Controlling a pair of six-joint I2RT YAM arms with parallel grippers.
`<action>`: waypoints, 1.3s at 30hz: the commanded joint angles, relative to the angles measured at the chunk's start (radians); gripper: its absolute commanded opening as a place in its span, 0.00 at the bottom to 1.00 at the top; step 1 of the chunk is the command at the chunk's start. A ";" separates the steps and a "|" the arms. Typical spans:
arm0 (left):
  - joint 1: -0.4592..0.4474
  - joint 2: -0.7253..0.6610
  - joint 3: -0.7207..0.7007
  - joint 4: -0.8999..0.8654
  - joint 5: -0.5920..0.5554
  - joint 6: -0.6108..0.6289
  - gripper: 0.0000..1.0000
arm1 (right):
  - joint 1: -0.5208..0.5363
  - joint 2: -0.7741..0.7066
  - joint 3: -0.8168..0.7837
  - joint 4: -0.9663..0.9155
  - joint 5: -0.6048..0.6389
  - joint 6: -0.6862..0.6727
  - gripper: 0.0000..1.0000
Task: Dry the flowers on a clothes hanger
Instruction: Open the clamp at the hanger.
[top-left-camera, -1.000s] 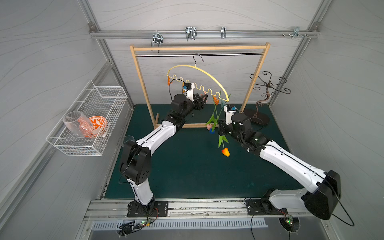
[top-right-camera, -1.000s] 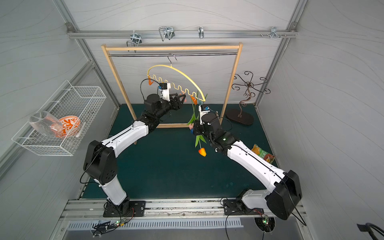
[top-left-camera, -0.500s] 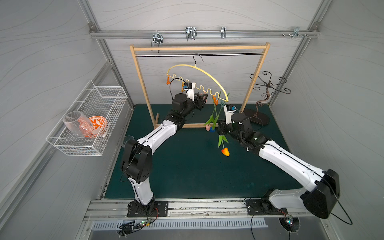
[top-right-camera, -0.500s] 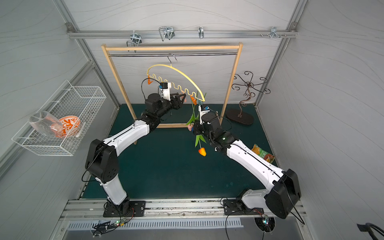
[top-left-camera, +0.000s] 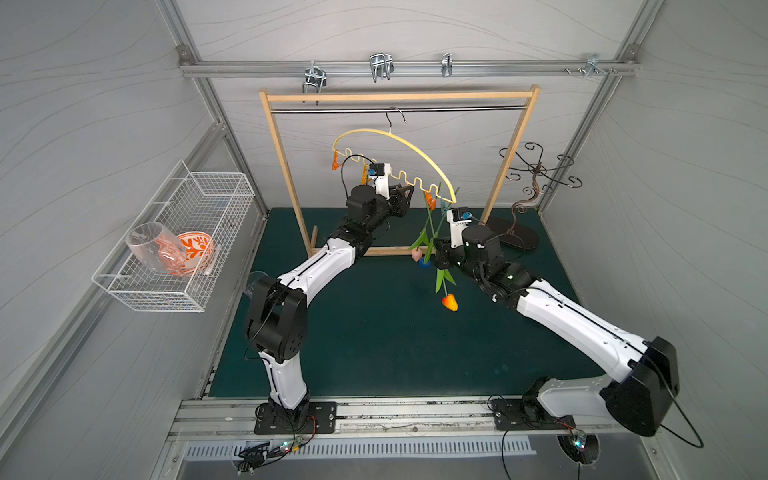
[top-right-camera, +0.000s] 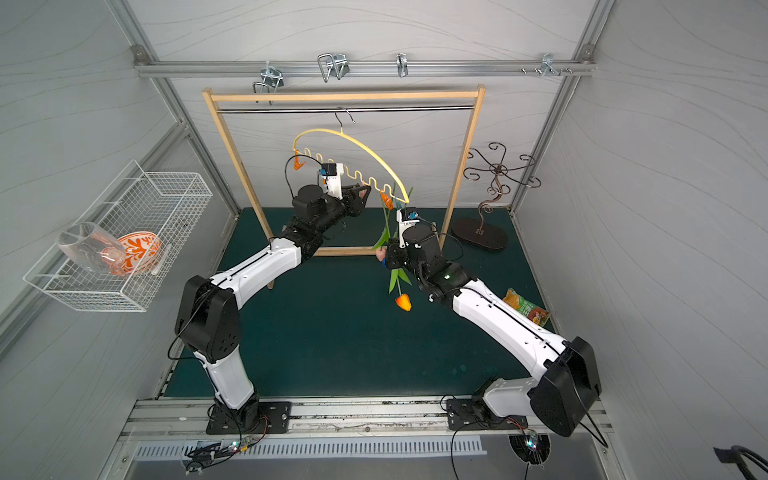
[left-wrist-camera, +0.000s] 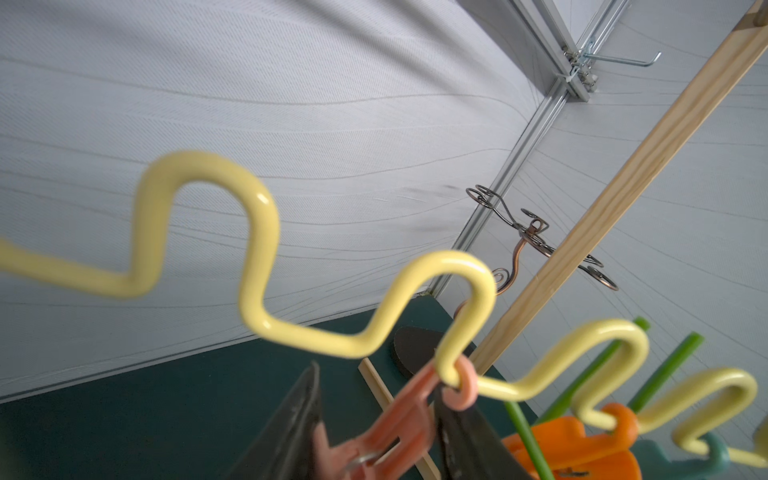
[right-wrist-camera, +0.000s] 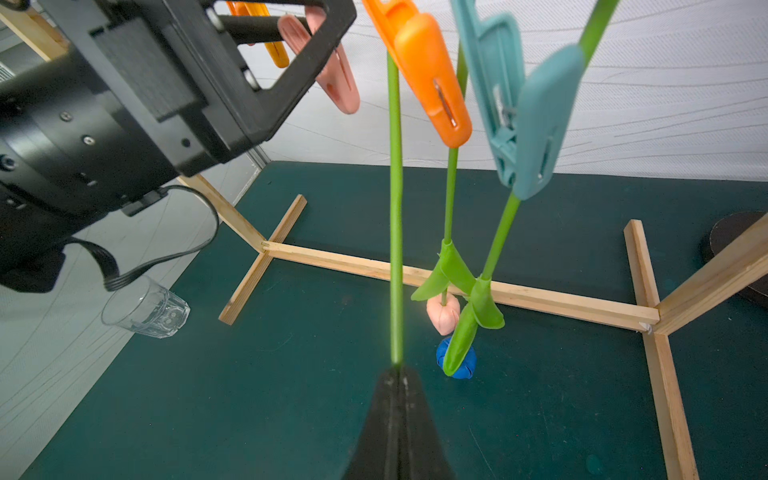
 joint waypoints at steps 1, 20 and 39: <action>0.001 0.016 0.059 0.036 -0.011 0.004 0.45 | -0.008 0.010 0.006 0.024 -0.007 -0.004 0.00; -0.001 -0.031 0.052 -0.023 -0.014 -0.069 0.32 | -0.018 0.099 -0.050 0.228 -0.039 0.037 0.00; -0.004 -0.105 0.052 -0.128 0.002 -0.013 0.29 | -0.031 0.260 0.052 0.366 -0.114 0.212 0.00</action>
